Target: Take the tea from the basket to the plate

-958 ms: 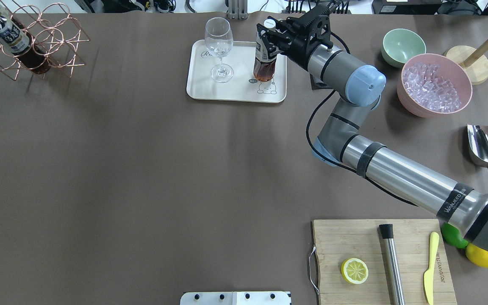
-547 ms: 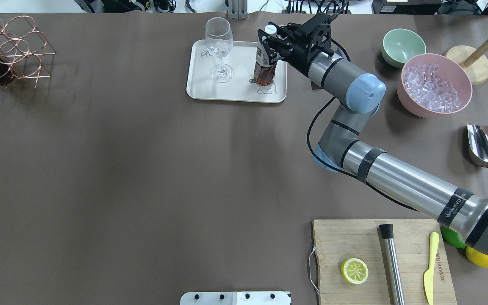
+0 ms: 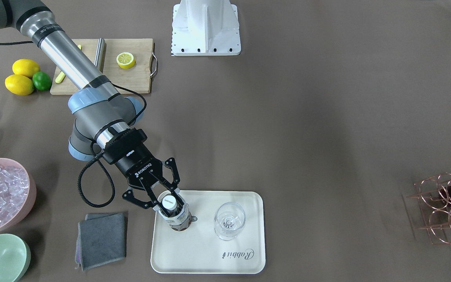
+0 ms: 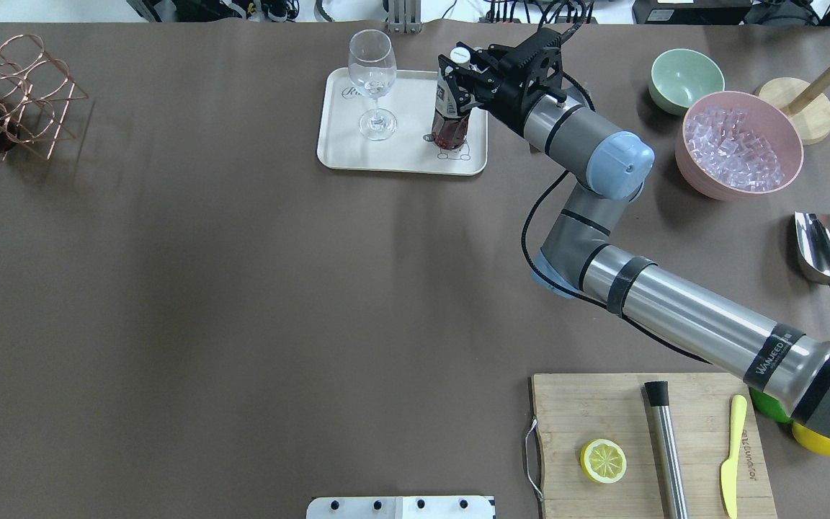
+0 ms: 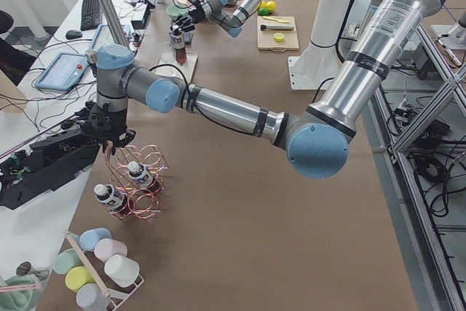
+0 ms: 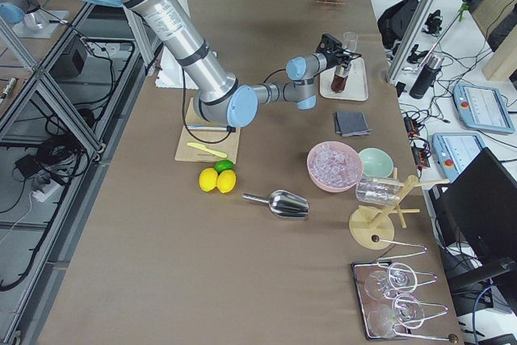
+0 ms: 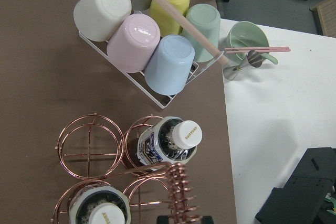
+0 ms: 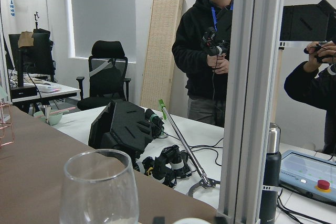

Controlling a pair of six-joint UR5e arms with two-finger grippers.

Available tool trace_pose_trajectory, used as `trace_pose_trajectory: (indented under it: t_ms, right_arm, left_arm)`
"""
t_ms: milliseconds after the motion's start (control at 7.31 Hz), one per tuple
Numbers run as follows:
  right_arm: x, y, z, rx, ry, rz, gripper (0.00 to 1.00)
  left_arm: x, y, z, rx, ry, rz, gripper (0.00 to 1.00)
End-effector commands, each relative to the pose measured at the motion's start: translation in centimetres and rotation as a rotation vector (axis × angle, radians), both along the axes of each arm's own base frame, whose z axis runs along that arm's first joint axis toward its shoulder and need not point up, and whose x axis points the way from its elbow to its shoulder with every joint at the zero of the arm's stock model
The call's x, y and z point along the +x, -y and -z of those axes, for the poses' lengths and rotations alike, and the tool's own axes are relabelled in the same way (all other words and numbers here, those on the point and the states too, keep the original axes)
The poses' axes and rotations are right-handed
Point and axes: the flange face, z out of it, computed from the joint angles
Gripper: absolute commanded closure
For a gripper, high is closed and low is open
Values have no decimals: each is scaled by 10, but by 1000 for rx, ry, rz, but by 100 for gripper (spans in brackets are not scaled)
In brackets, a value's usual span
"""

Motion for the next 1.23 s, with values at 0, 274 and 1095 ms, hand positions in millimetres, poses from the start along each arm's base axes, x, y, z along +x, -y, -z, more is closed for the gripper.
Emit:
trace_pose_trajectory:
  t_ms: [0,274,1095]
  right_arm:
    - [-1,-2,0,1,1,1,100]
    - [-1,-3,2,10,-8,-9,46]
    - [58,17,32,44,-23,37,0]
  left_arm:
    - [-3,-2,-4,37,22,-53,3]
    - [-11,-1,11,55,17,-37,3]
    - [-34,-216,-124,571,171,-1024,6]
